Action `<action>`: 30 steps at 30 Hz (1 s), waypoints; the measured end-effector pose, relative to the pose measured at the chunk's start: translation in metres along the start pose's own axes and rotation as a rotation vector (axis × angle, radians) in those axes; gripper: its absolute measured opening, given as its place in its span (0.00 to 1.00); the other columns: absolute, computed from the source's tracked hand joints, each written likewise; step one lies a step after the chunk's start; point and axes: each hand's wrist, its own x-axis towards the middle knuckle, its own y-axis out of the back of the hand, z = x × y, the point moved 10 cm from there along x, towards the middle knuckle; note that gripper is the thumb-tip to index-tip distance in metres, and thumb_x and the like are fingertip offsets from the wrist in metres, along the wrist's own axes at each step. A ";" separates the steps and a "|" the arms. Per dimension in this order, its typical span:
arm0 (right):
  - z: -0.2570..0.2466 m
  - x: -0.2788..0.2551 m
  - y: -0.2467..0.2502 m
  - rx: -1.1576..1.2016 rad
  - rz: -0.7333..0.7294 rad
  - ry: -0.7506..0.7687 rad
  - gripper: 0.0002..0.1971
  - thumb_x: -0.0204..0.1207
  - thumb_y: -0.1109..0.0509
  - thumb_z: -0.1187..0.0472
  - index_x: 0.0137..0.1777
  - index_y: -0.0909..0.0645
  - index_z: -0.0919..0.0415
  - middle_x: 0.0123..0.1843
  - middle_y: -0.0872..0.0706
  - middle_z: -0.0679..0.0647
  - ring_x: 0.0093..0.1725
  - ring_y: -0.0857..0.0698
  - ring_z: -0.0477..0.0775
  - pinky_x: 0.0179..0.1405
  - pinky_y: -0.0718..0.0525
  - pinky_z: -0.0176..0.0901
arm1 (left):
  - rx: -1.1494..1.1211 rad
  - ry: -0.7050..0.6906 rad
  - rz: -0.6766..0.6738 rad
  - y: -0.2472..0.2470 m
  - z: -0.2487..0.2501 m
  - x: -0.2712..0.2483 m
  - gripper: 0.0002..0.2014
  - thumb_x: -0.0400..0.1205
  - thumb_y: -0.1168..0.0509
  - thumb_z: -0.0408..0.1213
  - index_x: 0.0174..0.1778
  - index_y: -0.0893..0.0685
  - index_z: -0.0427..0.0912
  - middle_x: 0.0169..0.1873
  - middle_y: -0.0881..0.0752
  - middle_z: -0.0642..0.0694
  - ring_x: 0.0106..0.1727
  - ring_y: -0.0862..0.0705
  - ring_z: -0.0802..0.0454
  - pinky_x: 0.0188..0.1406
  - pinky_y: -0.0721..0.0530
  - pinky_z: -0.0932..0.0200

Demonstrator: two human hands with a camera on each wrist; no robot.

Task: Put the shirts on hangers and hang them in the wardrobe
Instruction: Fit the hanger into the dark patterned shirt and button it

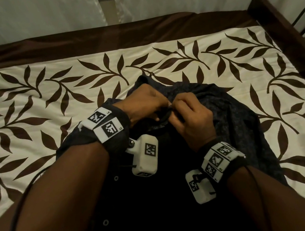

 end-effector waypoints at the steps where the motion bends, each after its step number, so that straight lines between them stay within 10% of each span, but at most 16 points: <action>1: -0.001 0.000 0.001 -0.002 -0.002 0.004 0.04 0.69 0.24 0.74 0.40 0.17 0.71 0.44 0.15 0.63 0.38 0.18 0.58 0.39 0.24 0.39 | 0.006 0.001 -0.024 -0.001 0.001 -0.002 0.12 0.85 0.36 0.31 0.38 0.11 0.34 0.28 0.13 0.50 0.32 0.16 0.59 0.38 0.16 0.60; 5: 0.006 0.002 0.003 0.003 -0.001 -0.041 0.04 0.70 0.24 0.73 0.42 0.16 0.70 0.43 0.15 0.62 0.36 0.18 0.56 0.36 0.24 0.39 | 0.294 -0.157 -0.076 -0.004 0.011 -0.007 0.12 0.80 0.29 0.30 0.58 0.10 0.43 0.48 0.09 0.54 0.47 0.13 0.66 0.53 0.15 0.66; 10: 0.021 0.008 0.002 0.069 -0.007 -0.140 0.05 0.73 0.25 0.70 0.48 0.12 0.67 0.45 0.15 0.59 0.38 0.18 0.50 0.32 0.18 0.43 | 0.365 -0.465 0.232 0.005 0.023 -0.019 0.12 0.76 0.25 0.30 0.54 0.10 0.42 0.47 0.10 0.55 0.48 0.13 0.68 0.48 0.18 0.73; 15: 0.026 -0.001 -0.003 0.219 -0.109 -0.210 0.05 0.69 0.25 0.73 0.44 0.13 0.66 0.43 0.17 0.56 0.40 0.23 0.42 0.41 0.26 0.25 | 0.428 -0.557 0.277 0.001 0.018 -0.021 0.08 0.76 0.27 0.28 0.48 0.10 0.42 0.42 0.10 0.53 0.40 0.14 0.65 0.42 0.20 0.72; 21: 0.060 -0.031 -0.026 0.776 -0.276 -0.887 0.05 0.79 0.27 0.69 0.52 0.11 0.66 0.45 0.07 0.59 0.46 0.08 0.58 0.51 0.09 0.47 | 0.529 -0.611 0.314 0.003 0.013 -0.026 0.08 0.76 0.29 0.27 0.46 0.10 0.43 0.40 0.12 0.50 0.40 0.18 0.58 0.42 0.26 0.68; 30: 0.050 -0.036 -0.059 0.991 -0.605 -1.136 0.07 0.80 0.30 0.72 0.43 0.15 0.64 0.37 0.14 0.57 0.36 0.13 0.49 0.40 0.12 0.35 | 0.642 -0.727 0.338 -0.003 0.016 -0.031 0.09 0.76 0.35 0.28 0.45 0.12 0.41 0.42 0.11 0.47 0.44 0.21 0.48 0.43 0.20 0.46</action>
